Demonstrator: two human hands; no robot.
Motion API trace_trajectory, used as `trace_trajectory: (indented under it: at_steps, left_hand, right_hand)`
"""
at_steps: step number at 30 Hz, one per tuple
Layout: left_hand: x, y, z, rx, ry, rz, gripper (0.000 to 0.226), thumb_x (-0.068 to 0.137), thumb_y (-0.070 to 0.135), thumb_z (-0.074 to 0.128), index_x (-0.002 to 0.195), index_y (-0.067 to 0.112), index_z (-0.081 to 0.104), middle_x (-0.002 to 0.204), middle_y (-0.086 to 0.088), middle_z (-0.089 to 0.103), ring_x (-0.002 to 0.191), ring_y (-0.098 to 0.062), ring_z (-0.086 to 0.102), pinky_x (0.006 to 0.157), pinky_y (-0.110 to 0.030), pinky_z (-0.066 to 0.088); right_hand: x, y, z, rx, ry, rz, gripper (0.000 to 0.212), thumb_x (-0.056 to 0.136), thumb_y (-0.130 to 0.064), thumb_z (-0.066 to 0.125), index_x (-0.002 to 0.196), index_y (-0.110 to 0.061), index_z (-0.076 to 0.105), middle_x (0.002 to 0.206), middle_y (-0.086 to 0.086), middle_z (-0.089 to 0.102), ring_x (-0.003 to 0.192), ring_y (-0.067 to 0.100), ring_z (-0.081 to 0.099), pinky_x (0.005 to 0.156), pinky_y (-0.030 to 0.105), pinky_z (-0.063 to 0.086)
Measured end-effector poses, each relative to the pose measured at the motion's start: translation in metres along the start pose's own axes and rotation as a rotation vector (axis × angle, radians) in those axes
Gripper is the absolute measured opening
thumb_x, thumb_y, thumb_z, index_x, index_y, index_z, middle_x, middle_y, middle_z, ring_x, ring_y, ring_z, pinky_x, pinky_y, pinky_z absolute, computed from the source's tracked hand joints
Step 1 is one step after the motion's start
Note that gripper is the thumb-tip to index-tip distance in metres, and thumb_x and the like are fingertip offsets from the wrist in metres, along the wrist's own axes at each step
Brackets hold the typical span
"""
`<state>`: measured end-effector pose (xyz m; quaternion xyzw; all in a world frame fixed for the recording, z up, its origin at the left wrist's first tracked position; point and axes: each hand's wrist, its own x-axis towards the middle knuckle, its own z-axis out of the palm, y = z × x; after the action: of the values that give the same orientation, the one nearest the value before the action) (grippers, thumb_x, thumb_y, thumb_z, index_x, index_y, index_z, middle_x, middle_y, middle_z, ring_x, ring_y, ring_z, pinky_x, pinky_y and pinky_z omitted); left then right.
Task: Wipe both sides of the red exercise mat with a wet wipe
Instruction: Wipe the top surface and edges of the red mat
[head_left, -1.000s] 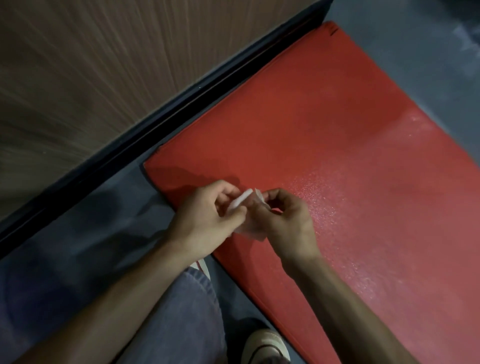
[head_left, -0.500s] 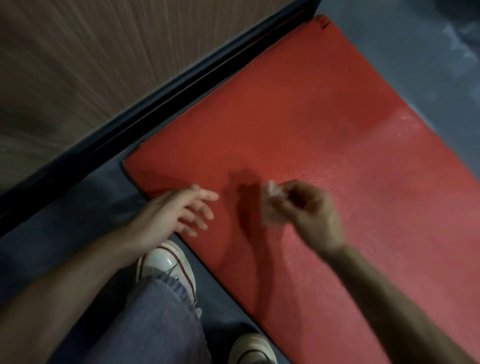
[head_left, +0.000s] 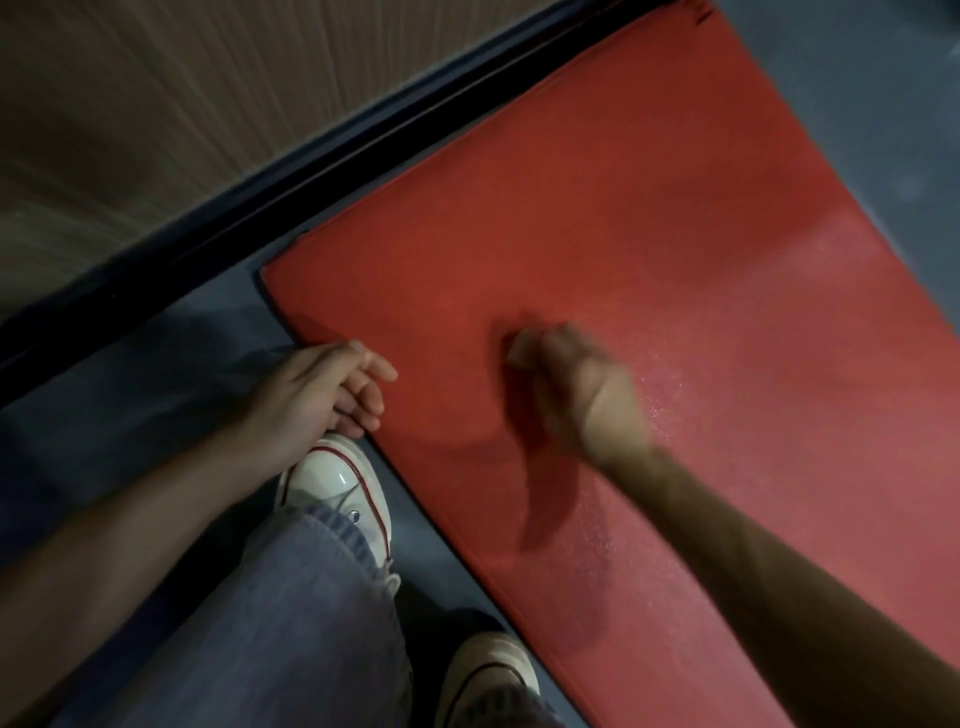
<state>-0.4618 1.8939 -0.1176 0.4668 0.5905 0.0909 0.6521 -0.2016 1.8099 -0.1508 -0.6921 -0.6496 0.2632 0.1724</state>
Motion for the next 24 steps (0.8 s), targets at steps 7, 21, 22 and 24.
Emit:
trace_trajectory:
  at_steps: [7, 21, 22, 24]
  left_hand:
    - [0.001, -0.003, 0.0, 0.0, 0.029, 0.011, 0.042, 0.11, 0.02, 0.032, 0.095, 0.007, 0.068, 0.068, -0.007, 0.063, 0.062, -0.018, 0.063, 0.059, -0.028, 0.049]
    - [0.003, -0.011, -0.003, 0.054, 0.065, -0.011, 0.038, 0.11, 0.021, 0.037, 0.096, 0.008, 0.07, 0.072, -0.009, 0.065, 0.068, -0.022, 0.064, 0.065, -0.033, 0.049]
    - [0.003, -0.012, -0.003, 0.053, 0.061, -0.017, 0.038, 0.109, 0.022, 0.037, 0.095, 0.009, 0.07, 0.071, -0.008, 0.065, 0.069, -0.023, 0.065, 0.066, -0.034, 0.049]
    - [0.004, -0.012, -0.002, 0.057, 0.058, -0.022, 0.038, 0.109, 0.023, 0.038, 0.095, 0.011, 0.071, 0.069, -0.005, 0.067, 0.069, -0.023, 0.065, 0.066, -0.034, 0.05]
  right_hand:
    - [0.02, 0.029, -0.032, -0.269, -0.15, -0.212, 0.033, 0.092, -0.013, 0.067, 0.124, -0.016, 0.061, 0.126, 0.012, 0.06, 0.101, 0.028, 0.06, 0.085, 0.04, 0.058]
    - [0.06, 0.049, -0.056, -0.304, 0.131, 0.025, 0.023, 0.089, -0.009, 0.057, 0.107, -0.018, 0.068, 0.106, 0.009, 0.062, 0.093, 0.034, 0.065, 0.079, 0.037, 0.051]
    - [0.068, 0.053, -0.065, -0.269, 0.229, 0.123, 0.024, 0.088, -0.01, 0.052, 0.103, -0.018, 0.069, 0.104, 0.009, 0.063, 0.091, 0.035, 0.066, 0.078, 0.038, 0.052]
    - [0.07, 0.039, -0.053, -0.246, 0.276, 0.162, 0.031, 0.087, -0.016, 0.042, 0.101, -0.015, 0.069, 0.103, 0.011, 0.065, 0.092, 0.036, 0.066, 0.081, 0.038, 0.051]
